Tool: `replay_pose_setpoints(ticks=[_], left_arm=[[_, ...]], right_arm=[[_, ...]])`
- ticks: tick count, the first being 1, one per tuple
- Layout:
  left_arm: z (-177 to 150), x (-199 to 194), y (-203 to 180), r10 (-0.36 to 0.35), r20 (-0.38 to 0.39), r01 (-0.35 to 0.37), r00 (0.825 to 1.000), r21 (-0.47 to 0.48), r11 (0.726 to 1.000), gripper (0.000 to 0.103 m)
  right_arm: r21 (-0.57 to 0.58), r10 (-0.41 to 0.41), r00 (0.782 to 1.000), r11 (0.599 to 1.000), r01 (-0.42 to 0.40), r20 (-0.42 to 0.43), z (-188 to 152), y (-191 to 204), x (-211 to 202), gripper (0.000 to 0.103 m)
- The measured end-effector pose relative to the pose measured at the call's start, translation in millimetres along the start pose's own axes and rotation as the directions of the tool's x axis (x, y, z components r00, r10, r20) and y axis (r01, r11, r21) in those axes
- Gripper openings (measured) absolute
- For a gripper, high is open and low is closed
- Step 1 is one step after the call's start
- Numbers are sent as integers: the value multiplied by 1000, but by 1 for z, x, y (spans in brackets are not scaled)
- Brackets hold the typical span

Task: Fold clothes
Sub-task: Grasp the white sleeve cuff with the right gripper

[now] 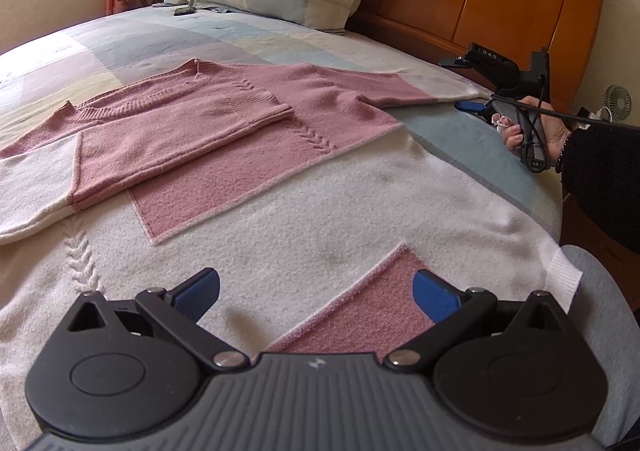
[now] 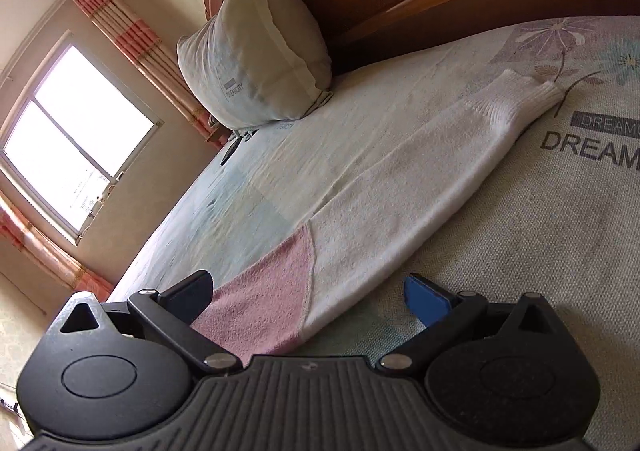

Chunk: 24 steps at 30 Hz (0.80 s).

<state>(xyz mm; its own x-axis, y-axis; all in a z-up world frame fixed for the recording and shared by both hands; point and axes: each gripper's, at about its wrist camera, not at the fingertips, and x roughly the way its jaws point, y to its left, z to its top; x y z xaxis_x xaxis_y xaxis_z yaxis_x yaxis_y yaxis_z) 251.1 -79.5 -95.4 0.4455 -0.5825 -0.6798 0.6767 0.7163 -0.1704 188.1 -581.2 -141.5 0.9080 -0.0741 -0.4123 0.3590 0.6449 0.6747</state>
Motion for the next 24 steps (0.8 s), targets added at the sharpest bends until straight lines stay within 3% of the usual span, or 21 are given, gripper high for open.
replay_pose_setpoints(ticks=[13,20,24], left_arm=[[-1,5,18,7,13,-6,1000,-77,997,102],[-2,8,21,13,10,-12,1000,-79,997,102],[-1,5,21,14,18,-12,1000,-86,996,102]], right_arm=[[-124,-34,996,991,43,81,10,3,31,103],[-74,-41,990,996,51,133,27,-7,42,103],[-37,-36,992,998,41,120,32,-5,44,103]])
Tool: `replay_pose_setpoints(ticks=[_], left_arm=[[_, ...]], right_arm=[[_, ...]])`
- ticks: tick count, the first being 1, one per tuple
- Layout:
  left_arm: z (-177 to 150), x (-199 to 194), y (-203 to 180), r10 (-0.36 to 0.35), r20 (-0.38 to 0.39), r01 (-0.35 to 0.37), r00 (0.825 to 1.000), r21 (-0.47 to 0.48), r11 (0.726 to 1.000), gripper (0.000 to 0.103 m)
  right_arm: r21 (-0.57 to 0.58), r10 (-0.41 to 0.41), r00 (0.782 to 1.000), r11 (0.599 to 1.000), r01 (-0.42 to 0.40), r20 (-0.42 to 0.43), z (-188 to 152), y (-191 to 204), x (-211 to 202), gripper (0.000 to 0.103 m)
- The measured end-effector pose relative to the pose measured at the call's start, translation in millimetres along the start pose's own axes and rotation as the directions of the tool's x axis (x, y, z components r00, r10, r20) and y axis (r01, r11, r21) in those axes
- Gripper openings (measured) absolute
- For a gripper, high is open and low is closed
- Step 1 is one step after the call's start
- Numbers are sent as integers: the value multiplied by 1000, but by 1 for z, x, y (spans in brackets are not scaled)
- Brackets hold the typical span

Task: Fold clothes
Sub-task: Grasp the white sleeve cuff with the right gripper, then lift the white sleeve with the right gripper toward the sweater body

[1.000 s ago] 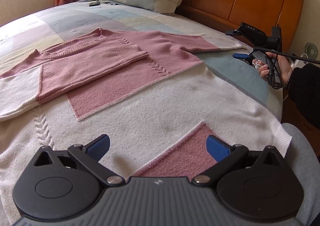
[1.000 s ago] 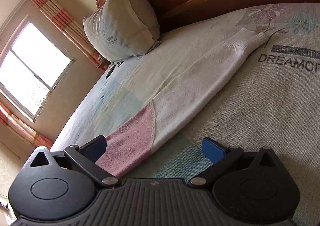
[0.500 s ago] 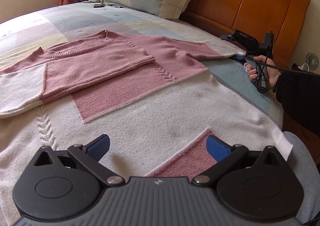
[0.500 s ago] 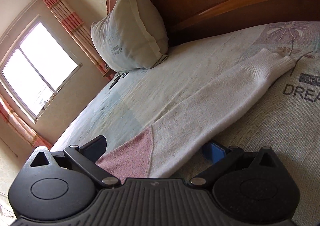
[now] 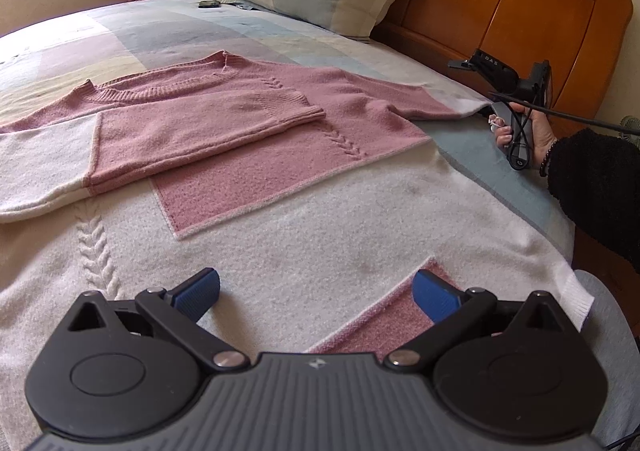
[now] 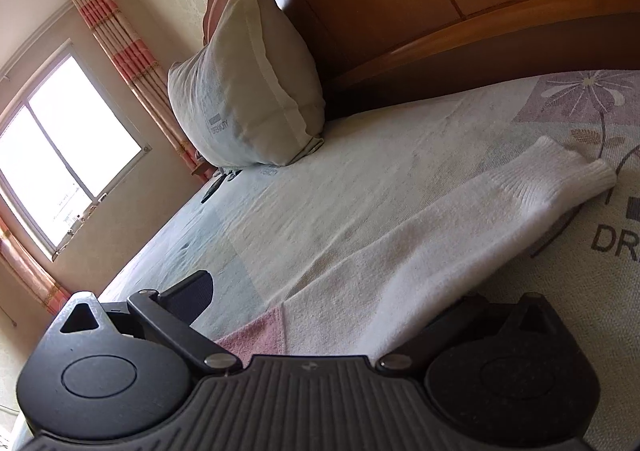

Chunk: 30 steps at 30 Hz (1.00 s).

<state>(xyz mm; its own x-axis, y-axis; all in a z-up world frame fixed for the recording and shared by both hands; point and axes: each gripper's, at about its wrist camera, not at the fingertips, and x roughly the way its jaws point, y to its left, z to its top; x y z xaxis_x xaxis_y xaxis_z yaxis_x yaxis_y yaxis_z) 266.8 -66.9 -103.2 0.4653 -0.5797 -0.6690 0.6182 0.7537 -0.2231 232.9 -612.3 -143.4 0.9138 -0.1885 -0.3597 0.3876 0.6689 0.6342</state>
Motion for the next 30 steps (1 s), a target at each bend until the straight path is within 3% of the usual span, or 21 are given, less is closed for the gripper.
replay_pose_setpoints(ticks=[7,13,17,30], left_arm=[[5,-12,-2,12,48,-13,999,14,1000,102],[9,-20,-4,0,61,-2,998,29,1000,102],[8,-23,-6,18,37,-21,999,100,995,102],[11,-51,-5,-51,39,43,998,187,981,102]], right_arm=[[108,81,996,991,-83,29,10,9,-14,103],[78,113,993,990,-114,16,15,39,-17,103],[56,143,990,988,-143,-5,13,65,-25,103],[-44,192,974,979,-198,-117,1,161,-31,103]])
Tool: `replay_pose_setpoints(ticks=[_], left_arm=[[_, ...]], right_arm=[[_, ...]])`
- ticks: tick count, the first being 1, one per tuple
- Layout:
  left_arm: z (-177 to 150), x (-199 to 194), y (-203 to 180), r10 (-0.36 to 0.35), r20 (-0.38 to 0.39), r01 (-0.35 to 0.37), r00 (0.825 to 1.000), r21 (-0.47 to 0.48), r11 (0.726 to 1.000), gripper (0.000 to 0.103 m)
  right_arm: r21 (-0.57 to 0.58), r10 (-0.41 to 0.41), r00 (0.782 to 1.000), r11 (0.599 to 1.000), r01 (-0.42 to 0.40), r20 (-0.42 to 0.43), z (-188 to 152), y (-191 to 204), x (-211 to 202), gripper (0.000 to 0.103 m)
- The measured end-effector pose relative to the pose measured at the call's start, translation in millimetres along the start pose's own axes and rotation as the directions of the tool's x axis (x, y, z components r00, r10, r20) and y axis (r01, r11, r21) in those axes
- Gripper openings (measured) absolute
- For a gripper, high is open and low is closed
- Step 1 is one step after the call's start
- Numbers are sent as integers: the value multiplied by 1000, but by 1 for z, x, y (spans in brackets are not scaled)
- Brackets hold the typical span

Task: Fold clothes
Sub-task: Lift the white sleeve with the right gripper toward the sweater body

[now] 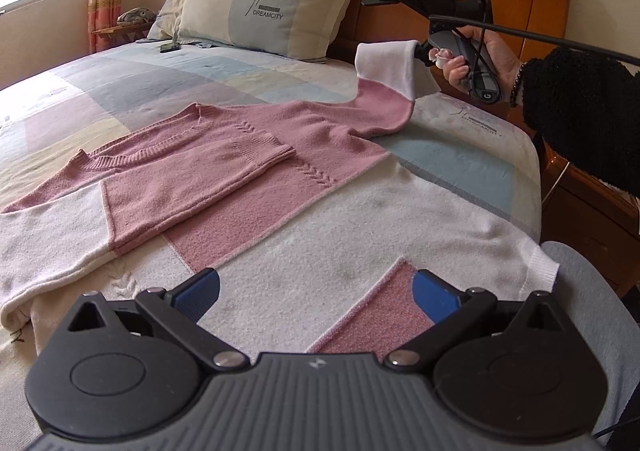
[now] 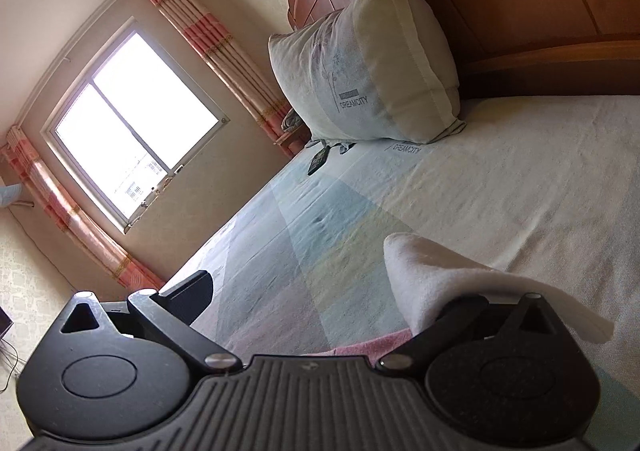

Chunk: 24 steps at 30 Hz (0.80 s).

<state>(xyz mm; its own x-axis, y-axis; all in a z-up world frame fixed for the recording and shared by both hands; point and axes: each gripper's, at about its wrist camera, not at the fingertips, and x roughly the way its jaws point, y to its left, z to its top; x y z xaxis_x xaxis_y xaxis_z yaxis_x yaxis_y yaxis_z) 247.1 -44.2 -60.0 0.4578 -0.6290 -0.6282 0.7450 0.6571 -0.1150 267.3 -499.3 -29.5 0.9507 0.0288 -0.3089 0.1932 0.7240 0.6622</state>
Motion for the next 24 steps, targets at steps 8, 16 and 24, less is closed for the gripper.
replay_pose_setpoints(ticks=[8,16,24], left_arm=[[-4,-18,4,1,24,-1,1000,1,1000,102],[-4,-36,15,9,59,-6,998,-40,999,102],[-8,-48,26,30,74,-24,997,-77,997,102]], right_arm=[[-84,48,997,995,-53,-58,-7,65,8,103],[-177,74,990,980,-96,-123,-18,127,23,103],[-226,104,977,963,-146,-187,-38,176,39,103]])
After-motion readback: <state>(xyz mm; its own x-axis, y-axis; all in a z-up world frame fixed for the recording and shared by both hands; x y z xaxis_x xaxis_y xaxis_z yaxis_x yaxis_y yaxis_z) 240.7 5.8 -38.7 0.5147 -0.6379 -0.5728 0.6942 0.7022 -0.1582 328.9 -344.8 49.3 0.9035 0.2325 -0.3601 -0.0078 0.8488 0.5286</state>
